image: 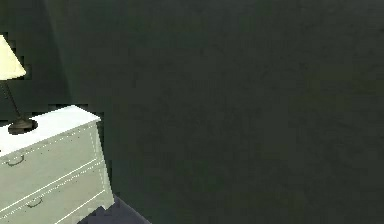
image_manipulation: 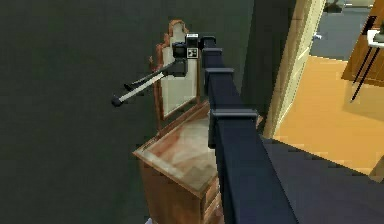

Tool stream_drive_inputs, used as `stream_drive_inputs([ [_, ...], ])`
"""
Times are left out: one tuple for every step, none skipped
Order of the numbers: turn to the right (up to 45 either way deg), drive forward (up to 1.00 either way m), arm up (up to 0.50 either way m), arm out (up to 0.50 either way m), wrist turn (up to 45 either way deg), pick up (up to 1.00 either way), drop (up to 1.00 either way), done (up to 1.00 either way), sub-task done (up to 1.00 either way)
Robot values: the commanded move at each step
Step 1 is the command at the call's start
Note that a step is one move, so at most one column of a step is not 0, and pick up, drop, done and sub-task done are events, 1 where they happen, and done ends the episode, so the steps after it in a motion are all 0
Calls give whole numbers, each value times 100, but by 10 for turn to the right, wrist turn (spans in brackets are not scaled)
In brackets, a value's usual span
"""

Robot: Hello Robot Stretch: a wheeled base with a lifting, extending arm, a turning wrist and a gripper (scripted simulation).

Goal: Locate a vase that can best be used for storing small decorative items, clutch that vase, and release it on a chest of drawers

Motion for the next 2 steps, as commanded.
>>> stream_drive_inputs([
  [0, 0, 0, -10, 0, 0, 0, 0, 0],
  [0, 0, 0, 0, -450, 0, 0, 0, 0],
])
